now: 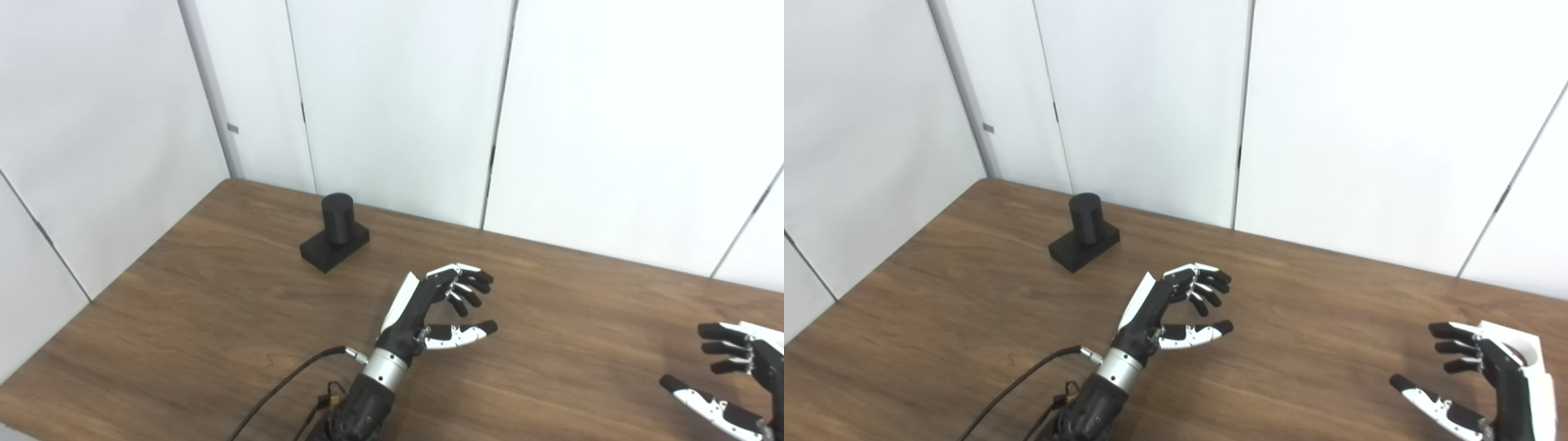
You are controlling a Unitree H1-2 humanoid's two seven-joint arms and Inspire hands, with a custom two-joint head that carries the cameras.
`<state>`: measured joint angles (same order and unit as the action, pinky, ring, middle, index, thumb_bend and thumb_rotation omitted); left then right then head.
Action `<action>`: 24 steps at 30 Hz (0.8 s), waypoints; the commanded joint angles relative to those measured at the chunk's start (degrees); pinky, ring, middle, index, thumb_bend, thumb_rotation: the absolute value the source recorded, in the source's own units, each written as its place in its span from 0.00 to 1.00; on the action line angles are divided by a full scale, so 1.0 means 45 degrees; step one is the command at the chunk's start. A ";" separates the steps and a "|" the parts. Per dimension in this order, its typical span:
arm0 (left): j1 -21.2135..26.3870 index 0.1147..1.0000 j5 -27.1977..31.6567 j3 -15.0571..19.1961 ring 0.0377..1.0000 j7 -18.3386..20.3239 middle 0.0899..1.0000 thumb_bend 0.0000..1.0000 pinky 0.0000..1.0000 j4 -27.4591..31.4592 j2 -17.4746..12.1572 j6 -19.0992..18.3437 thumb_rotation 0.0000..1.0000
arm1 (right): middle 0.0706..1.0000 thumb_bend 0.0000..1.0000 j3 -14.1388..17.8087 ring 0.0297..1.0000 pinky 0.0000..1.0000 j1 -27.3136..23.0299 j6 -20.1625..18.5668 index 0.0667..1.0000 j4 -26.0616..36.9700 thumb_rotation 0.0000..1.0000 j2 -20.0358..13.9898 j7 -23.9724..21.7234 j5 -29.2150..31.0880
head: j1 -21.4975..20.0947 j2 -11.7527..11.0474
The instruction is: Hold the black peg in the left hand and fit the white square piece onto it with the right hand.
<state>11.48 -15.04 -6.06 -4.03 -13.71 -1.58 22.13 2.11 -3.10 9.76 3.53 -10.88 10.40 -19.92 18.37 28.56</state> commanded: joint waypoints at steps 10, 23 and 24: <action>-0.0158 0.59 -0.0198 -0.0206 0.55 -0.0221 0.61 0.64 0.45 -0.0597 0.0044 0.0492 0.00 | 0.62 0.64 0.0106 0.59 0.48 -0.0185 -0.0097 0.58 0.0839 0.00 0.0024 -0.0200 0.0018 | 0.0010 -0.0040; 0.0246 0.61 -0.2118 -0.0165 0.61 -0.0541 0.65 0.73 0.51 0.1038 -0.0628 -0.0834 0.07 | 0.62 0.65 0.0062 0.59 0.48 -0.0290 -0.0377 0.58 0.1015 0.00 0.0124 -0.0345 -0.0247 | 0.0005 -0.0198; 0.0295 0.63 -0.2087 -0.0165 0.66 -0.0223 0.68 0.75 0.55 0.1359 -0.0808 -0.1171 0.09 | 0.62 0.65 0.0062 0.59 0.48 -0.0292 -0.0373 0.58 0.1018 0.00 0.0108 -0.0370 -0.0222 | 0.0050 -0.0218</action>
<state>11.17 -24.09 -7.05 -5.89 -10.52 -3.28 18.09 2.16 -2.70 7.37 6.23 -10.22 8.59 -20.85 18.54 27.51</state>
